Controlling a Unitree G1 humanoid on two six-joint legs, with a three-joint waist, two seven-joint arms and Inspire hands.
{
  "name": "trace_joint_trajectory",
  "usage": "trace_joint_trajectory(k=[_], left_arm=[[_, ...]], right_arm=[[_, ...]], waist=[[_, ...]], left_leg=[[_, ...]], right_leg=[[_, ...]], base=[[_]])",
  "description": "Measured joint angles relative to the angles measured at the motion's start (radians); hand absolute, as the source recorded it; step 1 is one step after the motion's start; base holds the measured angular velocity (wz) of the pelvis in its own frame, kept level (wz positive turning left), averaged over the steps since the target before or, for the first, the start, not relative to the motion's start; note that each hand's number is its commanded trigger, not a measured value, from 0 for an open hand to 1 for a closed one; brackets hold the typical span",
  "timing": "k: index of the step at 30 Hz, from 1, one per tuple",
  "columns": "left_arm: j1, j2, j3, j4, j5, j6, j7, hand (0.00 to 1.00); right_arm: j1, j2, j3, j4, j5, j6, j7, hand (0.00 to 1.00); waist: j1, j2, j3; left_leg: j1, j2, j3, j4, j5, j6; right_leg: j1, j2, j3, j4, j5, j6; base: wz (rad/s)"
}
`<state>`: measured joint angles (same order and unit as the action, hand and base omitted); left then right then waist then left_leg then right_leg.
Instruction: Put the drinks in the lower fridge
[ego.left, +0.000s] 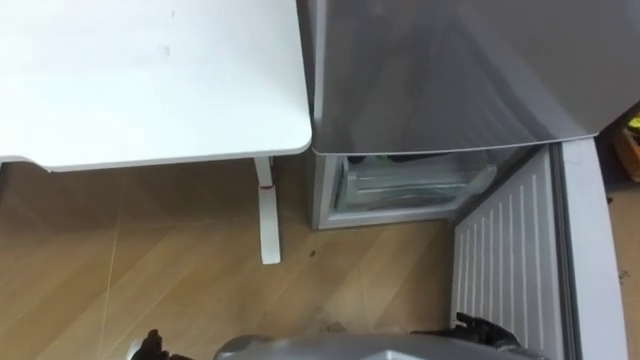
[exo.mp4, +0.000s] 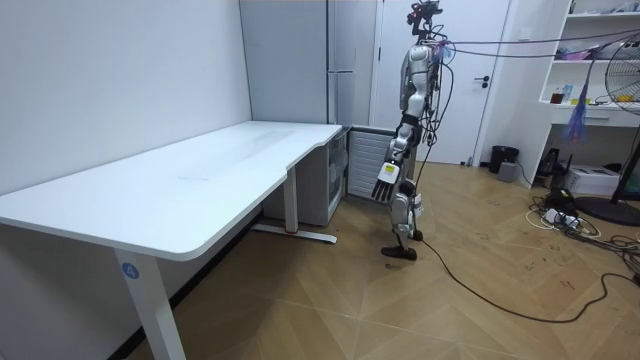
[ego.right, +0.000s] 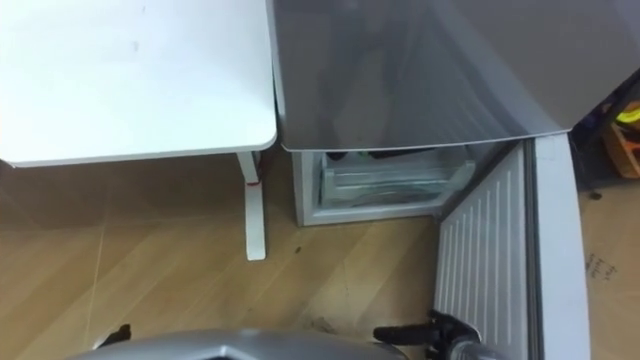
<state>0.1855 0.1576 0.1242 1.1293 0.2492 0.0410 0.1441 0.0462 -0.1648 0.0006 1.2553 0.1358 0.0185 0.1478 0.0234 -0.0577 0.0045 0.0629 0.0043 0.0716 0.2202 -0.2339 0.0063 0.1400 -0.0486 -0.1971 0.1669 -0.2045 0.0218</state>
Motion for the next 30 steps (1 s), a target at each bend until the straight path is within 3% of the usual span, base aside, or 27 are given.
trace_joint_trajectory(k=[5,12,14,23,30], left_arm=[[-0.002,0.001,0.0,0.0,0.0,-0.007,0.003,0.0],[-0.003,0.004,0.001,0.0,0.008,-0.017,0.008,0.0],[-0.003,0.005,0.018,0.0,0.033,-0.028,0.017,0.0],[0.025,0.016,0.042,-0.034,0.039,-0.043,0.041,0.0],[0.03,0.016,0.042,-0.043,0.037,-0.048,0.04,0.0]], right_arm=[[-0.001,-0.026,-0.038,-0.102,-0.191,-0.023,-0.094,0.0],[0.008,-0.026,-0.071,-0.282,-0.297,-0.044,-0.207,0.0],[0.007,-0.026,-0.086,-0.351,-0.344,-0.069,-0.253,0.0],[0.033,-0.028,-0.184,-0.645,-0.382,-0.106,-0.406,0.0],[0.043,-0.039,-0.192,-0.737,-0.382,-0.129,-0.453,0.0]], waist=[[-0.002,-0.004,0.001],[0.0,-0.007,-0.0025],[0.001,-0.009,-0.0038],[-0.027,-0.021,-0.0054],[-0.047,-0.025,-0.0049]], left_leg=[[0.0,0.0,0.004,0.001,0.0,0.0],[-0.002,0.001,0.008,-0.002,0.0,0.0],[0.001,0.001,0.009,-0.002,0.001,0.001],[0.006,-0.001,0.008,-0.007,0.002,0.002],[0.019,-0.001,0.009,-0.014,0.002,0.002]], right_leg=[[-0.001,0.0,0.002,0.001,0.0,0.0],[-0.011,0.001,0.015,0.002,0.0,-0.001],[-0.015,0.003,0.027,0.003,0.001,-0.002],[-0.018,0.002,0.034,0.001,0.001,-0.001],[-0.013,0.004,0.059,0.002,0.001,-0.001]], base=[[-0.01],[-0.04],[-0.1],[-0.01],[-0.05]])
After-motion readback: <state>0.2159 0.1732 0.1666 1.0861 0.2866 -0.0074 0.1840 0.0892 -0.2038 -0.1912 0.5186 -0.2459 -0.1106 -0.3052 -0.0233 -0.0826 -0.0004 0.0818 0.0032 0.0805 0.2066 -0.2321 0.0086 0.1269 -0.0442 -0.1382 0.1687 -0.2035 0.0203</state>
